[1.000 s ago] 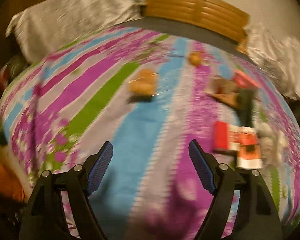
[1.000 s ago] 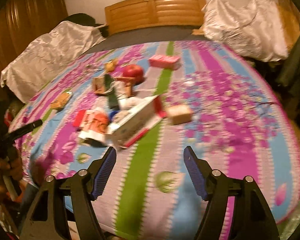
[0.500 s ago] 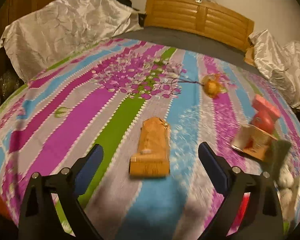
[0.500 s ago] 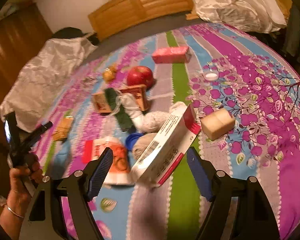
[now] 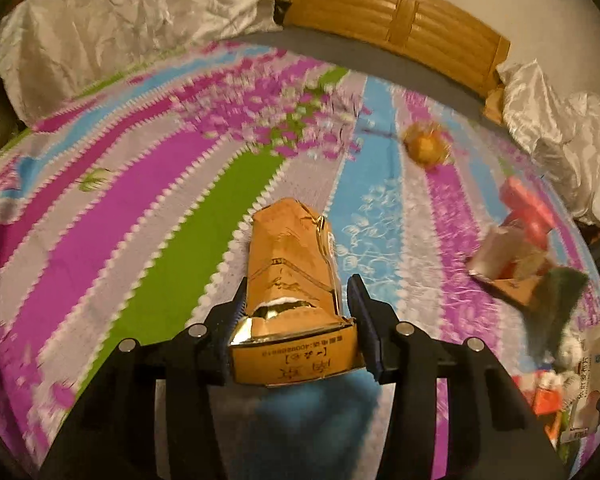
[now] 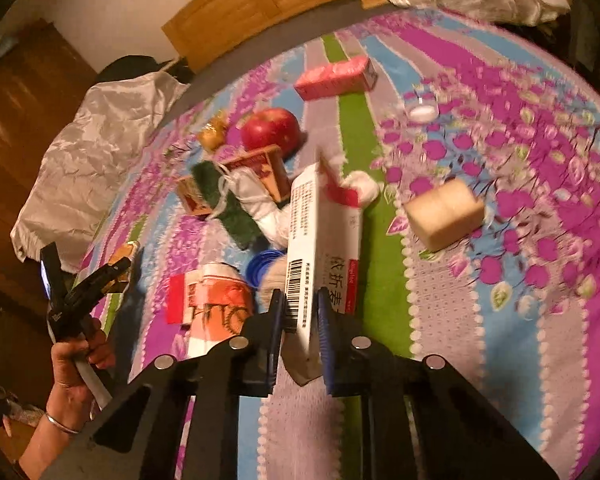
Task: Collect trash
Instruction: 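Grasp the brown paper bag with the left tool while the right grasps a white-red medicine box, then carry both items to the green bin and open both tools to drop them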
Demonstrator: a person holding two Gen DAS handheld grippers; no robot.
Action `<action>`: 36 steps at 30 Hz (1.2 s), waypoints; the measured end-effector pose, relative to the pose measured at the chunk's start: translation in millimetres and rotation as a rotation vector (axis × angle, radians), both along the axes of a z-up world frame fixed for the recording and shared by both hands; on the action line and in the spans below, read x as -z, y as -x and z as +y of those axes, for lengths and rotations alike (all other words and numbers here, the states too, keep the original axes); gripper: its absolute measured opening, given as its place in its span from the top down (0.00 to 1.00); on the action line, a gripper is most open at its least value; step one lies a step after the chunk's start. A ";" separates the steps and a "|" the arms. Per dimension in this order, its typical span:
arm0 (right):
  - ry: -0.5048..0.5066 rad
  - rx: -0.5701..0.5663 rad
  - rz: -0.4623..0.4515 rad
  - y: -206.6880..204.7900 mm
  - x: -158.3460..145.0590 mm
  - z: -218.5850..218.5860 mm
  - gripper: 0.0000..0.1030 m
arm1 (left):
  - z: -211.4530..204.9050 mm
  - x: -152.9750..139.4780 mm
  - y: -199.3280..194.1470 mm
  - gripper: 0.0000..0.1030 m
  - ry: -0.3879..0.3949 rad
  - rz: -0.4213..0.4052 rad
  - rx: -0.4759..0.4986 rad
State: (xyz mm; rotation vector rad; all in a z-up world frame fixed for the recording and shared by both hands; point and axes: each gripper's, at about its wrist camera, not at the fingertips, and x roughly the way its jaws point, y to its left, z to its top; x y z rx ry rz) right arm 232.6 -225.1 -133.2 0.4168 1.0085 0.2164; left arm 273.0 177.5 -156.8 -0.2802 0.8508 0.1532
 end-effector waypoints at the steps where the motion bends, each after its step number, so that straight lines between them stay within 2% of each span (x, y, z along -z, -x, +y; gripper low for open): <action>1: 0.005 -0.006 -0.017 5.6 -7.7 -1.8 0.83 | -1.4 -6.1 6.5 0.56 0.004 -0.014 -0.005; 4: 0.016 -0.013 -0.059 22.7 -28.1 -9.1 0.83 | -10.7 -28.8 29.9 0.56 0.015 -0.045 -0.007; 7: 0.031 -0.006 -0.115 45.5 -55.3 -21.4 0.83 | -30.1 -51.9 43.5 0.56 -0.021 -0.055 0.014; 11: 0.070 0.014 -0.194 77.3 -91.4 -39.9 0.83 | -77.8 -102.1 66.7 0.55 -0.074 -0.110 0.077; 17: 0.130 0.050 -0.279 118.6 -136.5 -62.7 0.83 | -154.4 -174.0 96.2 0.55 -0.138 -0.237 0.181; 23: 0.191 0.131 -0.352 160.9 -177.5 -96.4 0.83 | -228.4 -226.6 128.7 0.55 -0.211 -0.366 0.312; 30: 0.243 0.218 -0.390 200.1 -201.2 -133.8 0.83 | -273.0 -274.7 158.4 0.55 -0.214 -0.509 0.391; 33: 0.271 0.250 -0.395 214.9 -206.6 -149.6 0.83 | -288.5 -288.0 171.3 0.55 -0.248 -0.576 0.409; 36: 0.275 0.283 -0.391 225.4 -207.6 -165.0 0.83 | -301.5 -294.5 177.3 0.55 -0.264 -0.609 0.423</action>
